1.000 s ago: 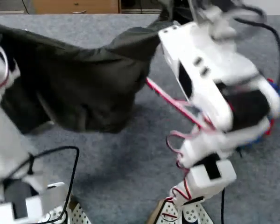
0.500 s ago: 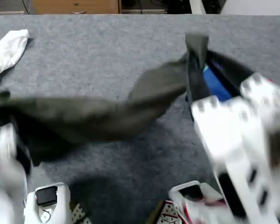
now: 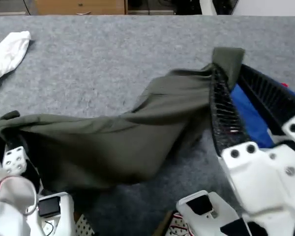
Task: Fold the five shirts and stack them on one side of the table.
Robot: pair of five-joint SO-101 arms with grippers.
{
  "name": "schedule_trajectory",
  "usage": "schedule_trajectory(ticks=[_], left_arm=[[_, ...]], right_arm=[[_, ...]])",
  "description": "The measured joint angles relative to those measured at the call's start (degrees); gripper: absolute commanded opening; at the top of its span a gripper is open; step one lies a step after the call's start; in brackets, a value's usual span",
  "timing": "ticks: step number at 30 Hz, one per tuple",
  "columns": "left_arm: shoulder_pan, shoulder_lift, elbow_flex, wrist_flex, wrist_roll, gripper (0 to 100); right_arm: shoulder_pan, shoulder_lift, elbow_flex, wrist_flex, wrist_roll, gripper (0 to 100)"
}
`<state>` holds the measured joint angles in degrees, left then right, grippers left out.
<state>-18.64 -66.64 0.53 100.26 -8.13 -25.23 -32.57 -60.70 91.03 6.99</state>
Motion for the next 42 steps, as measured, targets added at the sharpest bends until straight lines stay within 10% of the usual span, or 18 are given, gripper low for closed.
schedule_trajectory(ticks=[6,21,42], left_arm=[[0.0,0.18,15.3,-4.92,0.0,2],[-2.55,26.46,43.25,-49.93,0.0,2],[-3.08,92.66,-10.55,-31.3,4.22,26]], right_arm=[[-0.44,2.64,12.48,-0.26,0.0,0.5],[-0.18,22.24,53.54,-32.7,-0.09,0.5],[2.46,63.47,39.21,-39.12,-0.18,11.5]])
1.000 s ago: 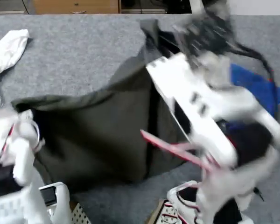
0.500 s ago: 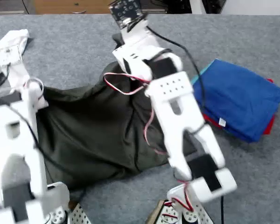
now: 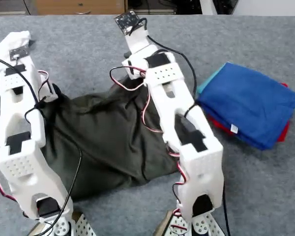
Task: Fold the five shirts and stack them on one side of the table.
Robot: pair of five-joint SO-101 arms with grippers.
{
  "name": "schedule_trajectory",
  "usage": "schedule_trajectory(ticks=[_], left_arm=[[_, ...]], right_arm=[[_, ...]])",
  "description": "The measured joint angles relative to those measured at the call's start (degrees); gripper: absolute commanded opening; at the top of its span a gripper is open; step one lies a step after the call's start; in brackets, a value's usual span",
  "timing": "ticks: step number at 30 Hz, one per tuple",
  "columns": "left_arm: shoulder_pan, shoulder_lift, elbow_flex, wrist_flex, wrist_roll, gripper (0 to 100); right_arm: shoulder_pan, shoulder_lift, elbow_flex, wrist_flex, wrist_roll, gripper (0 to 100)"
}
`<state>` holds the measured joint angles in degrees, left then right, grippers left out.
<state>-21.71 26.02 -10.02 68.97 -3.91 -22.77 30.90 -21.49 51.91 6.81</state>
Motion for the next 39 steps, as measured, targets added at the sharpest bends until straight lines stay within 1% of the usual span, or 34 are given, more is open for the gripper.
schedule_trajectory(ticks=[4,6,8,12,16,21,28,30,31,34,35,36,37,39], left_arm=[[-1.85,0.35,-1.23,-0.09,0.0,21],[-2.81,0.35,-0.53,-2.37,0.44,17],[-4.4,0.35,1.23,-5.01,2.29,13],[-7.74,0.35,2.2,-6.77,7.47,5],[-9.49,1.58,2.2,-6.95,9.23,4],[-9.58,5.27,0.18,-6.95,9.58,4],[-9.58,6.77,-1.85,-5.89,9.76,4],[-9.58,7.12,-3.08,-4.66,9.76,4],[-9.58,7.21,-3.34,-4.4,9.76,4],[-9.58,7.21,-3.69,-4.22,9.76,4],[-9.58,7.3,-3.69,-4.22,9.76,4],[-9.58,7.3,-3.69,-4.04,9.76,4],[-9.58,7.3,-3.69,-3.96,9.76,4],[-9.58,7.3,-3.69,-3.87,9.76,4]], right_arm=[[0.0,2.99,-7.12,4.92,0.0,25.9],[0.0,3.96,-11.96,7.47,0.0,29.2],[0.0,5.1,-17.05,9.49,0.0,28.8],[0.09,9.67,-26.2,11.96,0.0,26.5],[0.09,16.62,-33.14,15.21,-1.85,26.0],[0.09,26.2,-40.35,22.77,-4.04,26.0],[0.0,38.59,-48.44,29.54,-5.19,25.9],[0.0,40.53,-50.73,31.82,-5.27,22.4],[0.18,41.14,-51.69,33.23,-5.27,18.5],[0.88,42.11,-54.15,36.75,-5.27,1.2],[1.58,42.11,-54.59,37.89,-5.27,0.3],[2.2,42.11,-55.03,39.03,-5.27,2.8],[2.73,42.2,-55.3,40.26,-5.27,2.7],[3.25,42.2,-56.18,43.6,-5.36,0.1]])
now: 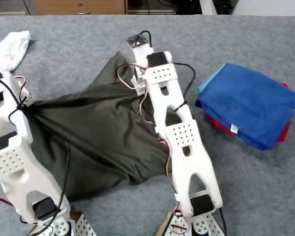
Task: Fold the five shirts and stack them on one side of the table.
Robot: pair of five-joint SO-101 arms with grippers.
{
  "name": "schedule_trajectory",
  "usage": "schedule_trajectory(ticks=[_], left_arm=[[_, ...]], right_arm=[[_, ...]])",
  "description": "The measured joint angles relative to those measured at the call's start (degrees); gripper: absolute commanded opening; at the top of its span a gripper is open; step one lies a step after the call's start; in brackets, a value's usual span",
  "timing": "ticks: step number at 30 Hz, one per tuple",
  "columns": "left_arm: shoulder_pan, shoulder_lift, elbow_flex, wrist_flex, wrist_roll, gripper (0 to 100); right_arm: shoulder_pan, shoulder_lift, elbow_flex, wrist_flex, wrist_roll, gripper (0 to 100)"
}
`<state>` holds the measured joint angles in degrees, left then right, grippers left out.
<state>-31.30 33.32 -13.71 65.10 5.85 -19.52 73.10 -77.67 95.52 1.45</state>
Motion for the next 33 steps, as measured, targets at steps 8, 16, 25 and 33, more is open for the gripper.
schedule_trajectory(ticks=[8,16,25,33], left_arm=[[0.97,0.0,-0.7,5.1,-4.48,4],[5.63,0.0,-0.7,14.59,-12.92,2],[5.71,0.0,1.32,19.6,-22.68,2],[5.54,0.0,1.32,24.44,-28.92,2]], right_arm=[[2.11,-3.08,5.27,5.19,0.53,0.4],[4.92,-24.0,37.98,5.45,4.4,0.4],[8.0,-38.86,63.03,5.45,6.77,10.5],[6.51,-47.21,62.24,5.54,7.47,26.8]])
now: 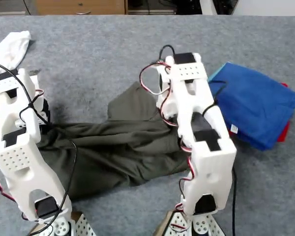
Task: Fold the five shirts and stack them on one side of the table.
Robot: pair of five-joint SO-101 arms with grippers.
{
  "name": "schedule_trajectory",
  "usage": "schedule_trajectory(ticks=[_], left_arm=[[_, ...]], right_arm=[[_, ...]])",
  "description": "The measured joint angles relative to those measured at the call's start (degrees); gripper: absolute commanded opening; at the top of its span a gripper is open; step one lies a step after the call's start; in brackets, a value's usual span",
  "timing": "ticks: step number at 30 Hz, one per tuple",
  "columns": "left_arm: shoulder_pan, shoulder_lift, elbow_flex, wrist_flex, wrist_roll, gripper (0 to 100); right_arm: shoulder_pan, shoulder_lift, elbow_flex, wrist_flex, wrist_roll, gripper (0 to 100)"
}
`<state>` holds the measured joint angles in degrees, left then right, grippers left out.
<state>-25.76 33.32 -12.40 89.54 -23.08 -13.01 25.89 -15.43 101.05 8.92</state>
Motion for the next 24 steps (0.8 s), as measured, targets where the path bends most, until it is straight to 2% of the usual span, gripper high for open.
schedule_trajectory(ticks=[6,10,18,21,24], left_arm=[[-0.97,0.0,0.0,-0.18,-0.7,2],[-0.97,0.0,0.0,-0.26,-0.7,2],[-1.05,0.0,0.0,-1.41,-0.7,2],[-1.05,0.0,0.0,-1.67,-0.7,2],[-1.05,0.0,0.0,-1.85,-0.7,2]], right_arm=[[-3.87,-4.04,-10.37,0.0,0.0,16.1],[-6.68,-0.09,-21.01,-1.23,0.0,14.5],[-10.73,25.85,-42.73,-13.8,-5.36,14.6],[-10.99,37.36,-52.48,-15.56,-8.0,14.7],[-10.73,46.15,-61.63,-15.03,-10.11,20.6]])
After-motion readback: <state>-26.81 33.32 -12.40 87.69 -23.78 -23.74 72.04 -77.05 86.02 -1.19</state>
